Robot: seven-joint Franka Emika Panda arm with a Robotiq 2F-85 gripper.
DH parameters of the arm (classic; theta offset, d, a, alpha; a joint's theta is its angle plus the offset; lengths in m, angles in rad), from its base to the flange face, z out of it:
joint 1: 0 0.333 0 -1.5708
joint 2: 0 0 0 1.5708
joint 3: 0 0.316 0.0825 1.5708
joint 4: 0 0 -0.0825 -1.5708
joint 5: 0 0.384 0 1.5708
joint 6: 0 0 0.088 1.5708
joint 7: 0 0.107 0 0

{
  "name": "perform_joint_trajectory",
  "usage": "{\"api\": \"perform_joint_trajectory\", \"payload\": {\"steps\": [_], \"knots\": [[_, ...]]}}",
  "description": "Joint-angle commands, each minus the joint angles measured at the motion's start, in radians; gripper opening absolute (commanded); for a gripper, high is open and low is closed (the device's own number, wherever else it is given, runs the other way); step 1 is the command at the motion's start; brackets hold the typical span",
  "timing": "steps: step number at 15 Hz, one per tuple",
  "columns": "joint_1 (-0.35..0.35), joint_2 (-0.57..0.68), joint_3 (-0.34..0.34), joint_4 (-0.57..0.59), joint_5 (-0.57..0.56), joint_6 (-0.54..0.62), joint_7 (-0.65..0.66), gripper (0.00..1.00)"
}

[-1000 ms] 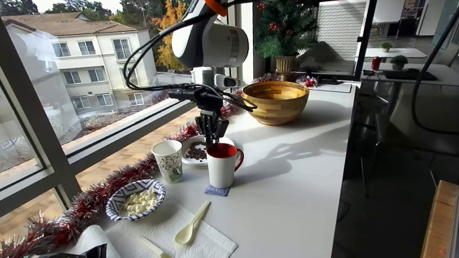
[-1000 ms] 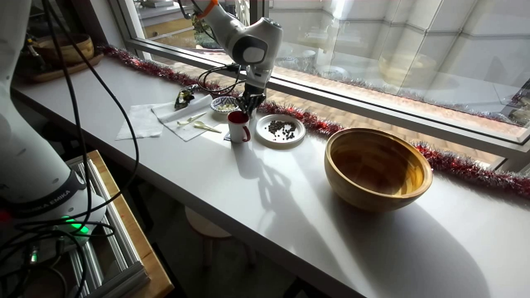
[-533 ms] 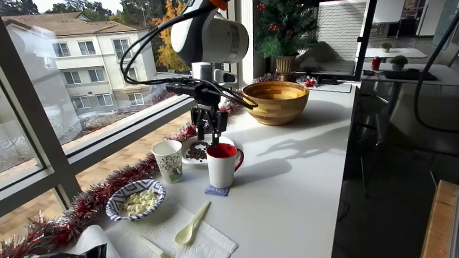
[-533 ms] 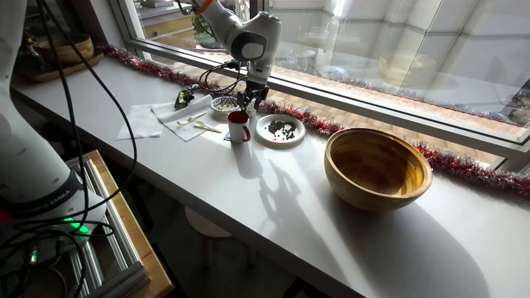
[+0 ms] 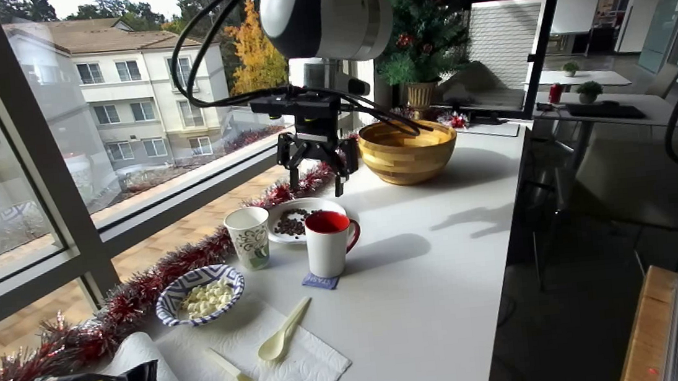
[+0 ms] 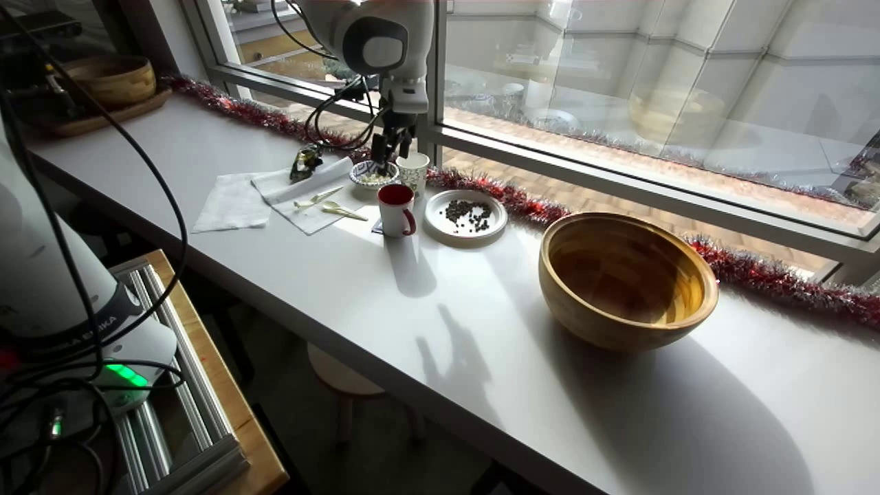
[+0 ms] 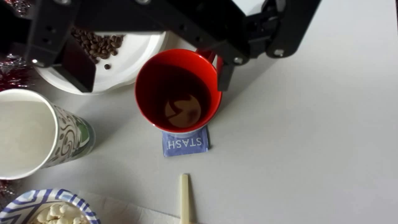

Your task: Move the cup to the left

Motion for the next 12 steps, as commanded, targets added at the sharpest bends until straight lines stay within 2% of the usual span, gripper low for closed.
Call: {"api": "perform_joint_trajectory", "payload": {"steps": [1,5,8,9,12], "knots": [[0.027,-0.180,0.000,-0.214,-0.097,0.067,-0.093,1.00],[0.036,-0.321,0.028,-0.388,-0.173,0.129,-0.202,1.00],[0.029,-0.411,0.058,-0.480,-0.164,0.175,-0.327,1.00],[0.021,-0.312,0.056,-0.385,-0.156,0.128,-0.257,1.00],[0.018,-0.330,0.062,-0.401,-0.155,0.132,-0.264,1.00]]}}
